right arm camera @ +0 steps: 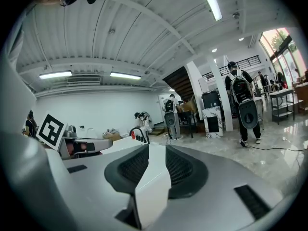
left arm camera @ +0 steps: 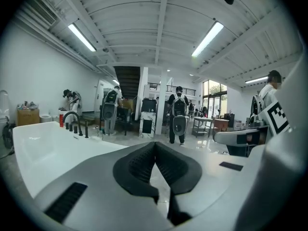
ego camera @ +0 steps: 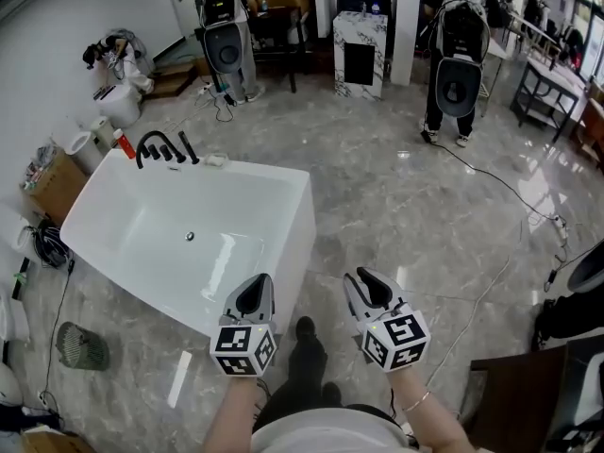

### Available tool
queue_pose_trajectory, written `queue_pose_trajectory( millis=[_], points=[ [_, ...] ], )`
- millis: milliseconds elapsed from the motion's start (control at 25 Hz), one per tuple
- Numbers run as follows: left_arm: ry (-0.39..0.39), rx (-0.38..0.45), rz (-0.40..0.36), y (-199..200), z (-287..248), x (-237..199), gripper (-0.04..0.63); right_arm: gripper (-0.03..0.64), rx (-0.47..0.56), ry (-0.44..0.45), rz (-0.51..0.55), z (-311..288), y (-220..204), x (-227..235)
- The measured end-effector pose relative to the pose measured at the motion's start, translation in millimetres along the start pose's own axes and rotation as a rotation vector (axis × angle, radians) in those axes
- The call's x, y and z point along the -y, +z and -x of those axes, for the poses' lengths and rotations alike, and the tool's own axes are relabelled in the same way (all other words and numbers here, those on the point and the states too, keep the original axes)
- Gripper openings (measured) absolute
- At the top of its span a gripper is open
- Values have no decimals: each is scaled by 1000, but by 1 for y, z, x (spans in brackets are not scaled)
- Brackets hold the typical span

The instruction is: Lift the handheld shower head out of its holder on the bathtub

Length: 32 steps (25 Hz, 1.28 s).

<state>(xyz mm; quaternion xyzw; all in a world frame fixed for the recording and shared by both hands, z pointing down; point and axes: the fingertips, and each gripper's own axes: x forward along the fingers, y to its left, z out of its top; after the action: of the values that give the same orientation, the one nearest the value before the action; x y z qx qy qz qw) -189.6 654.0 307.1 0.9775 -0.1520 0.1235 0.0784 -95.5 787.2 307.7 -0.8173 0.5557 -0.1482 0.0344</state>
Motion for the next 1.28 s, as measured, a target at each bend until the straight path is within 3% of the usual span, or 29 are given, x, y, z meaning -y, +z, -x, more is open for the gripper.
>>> queue_pose_trajectory(
  millis=[280, 680, 840, 1280],
  points=[
    [-17, -11, 6, 19, -83, -53, 20, 133, -15, -10, -13, -89, 17, 29],
    [-7, -10, 37, 56, -207, -185, 20, 152, -43, 15, 22, -278, 58, 37],
    [-5, -7, 39, 74, -239, -233, 20, 152, -41, 22, 32, -339, 76, 30],
    [39, -19, 85, 107, -293, -309, 20, 149, -79, 75, 59, -441, 111, 20]
  ],
)
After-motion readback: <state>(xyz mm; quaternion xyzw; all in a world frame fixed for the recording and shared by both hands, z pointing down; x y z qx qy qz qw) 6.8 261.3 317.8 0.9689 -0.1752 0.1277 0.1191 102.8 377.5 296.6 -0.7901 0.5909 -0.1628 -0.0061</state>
